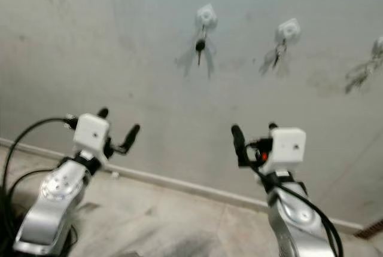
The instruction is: Hang keys on a hook
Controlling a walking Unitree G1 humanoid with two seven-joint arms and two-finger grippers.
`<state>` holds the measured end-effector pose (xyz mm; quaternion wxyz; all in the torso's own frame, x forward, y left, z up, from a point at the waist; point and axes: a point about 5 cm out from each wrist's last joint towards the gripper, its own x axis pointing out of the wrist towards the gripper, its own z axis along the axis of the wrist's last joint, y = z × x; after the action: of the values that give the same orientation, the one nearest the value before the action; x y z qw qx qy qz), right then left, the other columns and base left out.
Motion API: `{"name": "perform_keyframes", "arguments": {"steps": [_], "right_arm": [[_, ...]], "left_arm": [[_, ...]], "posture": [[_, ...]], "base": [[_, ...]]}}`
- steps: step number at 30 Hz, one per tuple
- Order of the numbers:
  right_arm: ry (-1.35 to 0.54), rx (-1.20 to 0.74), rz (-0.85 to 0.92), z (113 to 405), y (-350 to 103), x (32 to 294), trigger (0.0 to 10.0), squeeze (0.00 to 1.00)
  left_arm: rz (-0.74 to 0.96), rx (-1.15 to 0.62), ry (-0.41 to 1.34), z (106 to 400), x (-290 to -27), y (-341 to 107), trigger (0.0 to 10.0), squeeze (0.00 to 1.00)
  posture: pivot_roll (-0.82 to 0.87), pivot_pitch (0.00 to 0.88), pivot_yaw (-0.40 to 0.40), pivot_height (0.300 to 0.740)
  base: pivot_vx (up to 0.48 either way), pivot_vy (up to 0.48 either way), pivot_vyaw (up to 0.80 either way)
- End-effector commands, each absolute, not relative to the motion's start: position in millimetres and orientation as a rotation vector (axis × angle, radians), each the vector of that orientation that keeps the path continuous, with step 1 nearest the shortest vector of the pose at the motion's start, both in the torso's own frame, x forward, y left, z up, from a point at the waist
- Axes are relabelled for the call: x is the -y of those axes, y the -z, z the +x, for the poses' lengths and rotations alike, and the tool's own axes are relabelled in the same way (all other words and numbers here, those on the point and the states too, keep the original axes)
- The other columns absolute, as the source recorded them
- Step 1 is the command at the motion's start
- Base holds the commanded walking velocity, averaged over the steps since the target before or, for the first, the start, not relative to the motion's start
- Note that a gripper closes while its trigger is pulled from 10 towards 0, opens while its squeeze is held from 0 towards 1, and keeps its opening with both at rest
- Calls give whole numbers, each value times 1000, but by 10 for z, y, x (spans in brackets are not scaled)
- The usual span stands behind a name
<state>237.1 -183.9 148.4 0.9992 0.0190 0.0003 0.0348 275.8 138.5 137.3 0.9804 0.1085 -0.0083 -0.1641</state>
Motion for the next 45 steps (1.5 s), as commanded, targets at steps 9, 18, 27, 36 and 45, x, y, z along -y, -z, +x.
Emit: {"name": "perform_keyframes", "arguments": {"steps": [9,18,27,36,45], "right_arm": [[-74,7,43,2393,-1496,1823,10000,0],[-75,5,44,2395,-1488,1817,10000,0],[-73,9,44,2402,-1487,1822,10000,0],[-72,6,48,2396,-1477,1802,10000,0],[-61,5,50,2389,-1469,1820,10000,0]], "left_arm": [[233,35,339,2778,-1402,-1427,10000,0],[236,36,343,2784,-1402,-1430,10000,0],[235,40,343,2794,-1392,-1436,10000,0],[239,39,346,2789,-1400,-1439,10000,0],[238,37,354,2790,-1393,-1439,10000,0]], "posture": [[149,0,-37,740],[150,0,-34,740],[151,0,-33,740],[151,0,-27,740],[149,0,-22,740]], "base": [[-261,0,0],[-271,0,0],[-269,0,0],[-280,0,0],[-280,0,0]]}}
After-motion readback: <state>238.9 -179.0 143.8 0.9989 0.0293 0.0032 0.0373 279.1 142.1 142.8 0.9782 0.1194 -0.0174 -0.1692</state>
